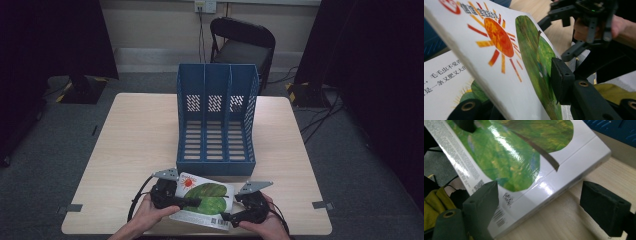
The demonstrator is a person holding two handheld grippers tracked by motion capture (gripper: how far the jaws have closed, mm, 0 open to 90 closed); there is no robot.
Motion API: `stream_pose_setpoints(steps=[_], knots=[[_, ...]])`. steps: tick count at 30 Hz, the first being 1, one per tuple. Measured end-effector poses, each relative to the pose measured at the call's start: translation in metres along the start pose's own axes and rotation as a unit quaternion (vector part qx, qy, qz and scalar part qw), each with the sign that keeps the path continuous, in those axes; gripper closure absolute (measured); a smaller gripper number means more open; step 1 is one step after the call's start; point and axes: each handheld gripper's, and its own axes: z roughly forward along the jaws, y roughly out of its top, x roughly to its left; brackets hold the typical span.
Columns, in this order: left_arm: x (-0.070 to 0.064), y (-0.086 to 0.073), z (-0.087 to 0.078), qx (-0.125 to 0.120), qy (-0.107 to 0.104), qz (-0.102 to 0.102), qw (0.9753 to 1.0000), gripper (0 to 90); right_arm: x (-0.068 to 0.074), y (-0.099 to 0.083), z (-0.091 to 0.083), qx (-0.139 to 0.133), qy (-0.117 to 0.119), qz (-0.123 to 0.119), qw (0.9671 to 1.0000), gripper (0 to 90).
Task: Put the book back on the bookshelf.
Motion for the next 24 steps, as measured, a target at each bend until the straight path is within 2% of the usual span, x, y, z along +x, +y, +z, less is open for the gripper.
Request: stream_pose_setpoints(steps=[3, 5, 6, 9, 12, 14, 18, 20, 23, 24], knots=[[-0.005, 0.002, -0.001, 0.000, 0.000, 0.020, 0.9998, 69.6, -0.004, 0.002, 0.003, 0.001, 0.009, 0.004, 1.0000, 13.1], [-0.005, 0.001, -0.001, 0.000, -0.002, 0.024, 0.9997, 70.0, -0.007, 0.004, 0.004, -0.003, 0.023, 0.008, 0.9997, 13.2], [-0.005, 0.001, -0.001, 0.000, -0.003, 0.023, 0.9997, 70.1, -0.007, 0.005, 0.005, -0.005, 0.030, 0.003, 0.9995, 13.4], [-0.005, 0.001, -0.001, 0.002, -0.007, 0.026, 0.9996, 70.4, -0.005, 0.005, 0.004, -0.005, 0.026, -0.006, 0.9996, 15.1], [-0.007, 0.001, -0.002, 0.000, -0.011, 0.031, 0.9995, 71.5, -0.007, 0.004, -0.003, -0.021, 0.026, 0.000, 0.9994, 24.4], [-0.007, 0.001, -0.003, 0.000, -0.011, 0.034, 0.9994, 73.2, -0.007, 0.005, -0.009, -0.046, 0.017, 0.003, 0.9988, 30.4], [-0.009, 0.001, -0.002, 0.001, -0.010, 0.036, 0.9993, 74.4, -0.008, 0.005, -0.017, -0.067, 0.018, 0.000, 0.9976, 35.8], [-0.010, 0.000, -0.001, 0.008, -0.012, 0.041, 0.9990, 74.4, -0.009, 0.005, -0.022, -0.078, 0.028, 0.001, 0.9966, 42.3], [-0.010, 0.000, -0.001, 0.007, -0.006, 0.041, 0.9991, 74.5, -0.008, 0.007, -0.032, -0.103, 0.046, -0.004, 0.9936, 47.0], [-0.009, 0.000, -0.001, 0.006, -0.002, 0.042, 0.9991, 73.7, -0.008, 0.007, -0.035, -0.107, 0.050, -0.007, 0.9929, 51.5]])
